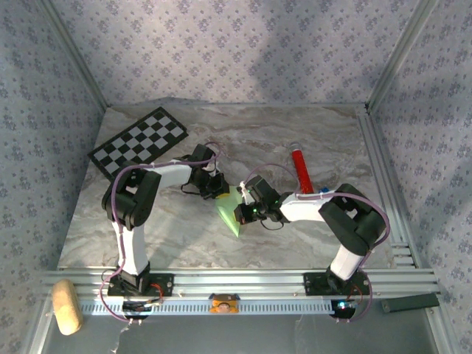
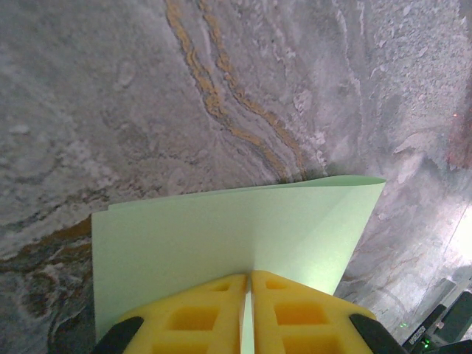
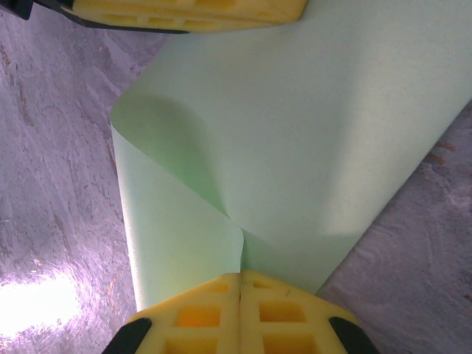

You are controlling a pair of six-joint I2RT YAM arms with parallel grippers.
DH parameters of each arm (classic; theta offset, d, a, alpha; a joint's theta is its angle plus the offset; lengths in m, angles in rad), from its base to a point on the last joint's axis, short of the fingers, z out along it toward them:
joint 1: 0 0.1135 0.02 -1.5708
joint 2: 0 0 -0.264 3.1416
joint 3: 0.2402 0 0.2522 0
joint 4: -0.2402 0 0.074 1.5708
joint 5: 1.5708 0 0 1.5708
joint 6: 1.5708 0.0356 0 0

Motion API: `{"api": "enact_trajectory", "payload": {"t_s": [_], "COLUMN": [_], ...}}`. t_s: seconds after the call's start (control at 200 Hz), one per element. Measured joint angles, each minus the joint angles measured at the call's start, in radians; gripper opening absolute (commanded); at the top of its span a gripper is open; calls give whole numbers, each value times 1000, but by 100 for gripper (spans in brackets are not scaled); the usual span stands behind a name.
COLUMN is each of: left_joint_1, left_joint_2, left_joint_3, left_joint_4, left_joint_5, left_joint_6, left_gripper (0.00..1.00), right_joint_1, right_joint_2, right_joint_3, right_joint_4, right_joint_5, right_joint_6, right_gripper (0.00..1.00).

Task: Fold a paper plane with a square sheet of paper (pick it up from the middle)
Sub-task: Third fold the triangle at the center of the table.

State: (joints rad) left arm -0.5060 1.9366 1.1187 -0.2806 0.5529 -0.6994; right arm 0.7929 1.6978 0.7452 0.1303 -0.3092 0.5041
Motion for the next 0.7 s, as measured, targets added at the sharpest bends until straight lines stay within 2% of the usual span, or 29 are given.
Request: {"api": "enact_trajectory", "payload": {"t_s": [0.7], "left_joint_1": [0], "left_joint_2": [0], "left_joint_3": [0], "left_joint_4": [1], "left_joint_5": [0], "left_joint_6": [0], "left_gripper": [11], "right_joint_1": [5], "right_joint_2": [-5], "right_joint_3": [0], "right_joint_4": [-1], "right_joint_5": [27], "right_joint_6": [-4], "right_gripper": [3]}}
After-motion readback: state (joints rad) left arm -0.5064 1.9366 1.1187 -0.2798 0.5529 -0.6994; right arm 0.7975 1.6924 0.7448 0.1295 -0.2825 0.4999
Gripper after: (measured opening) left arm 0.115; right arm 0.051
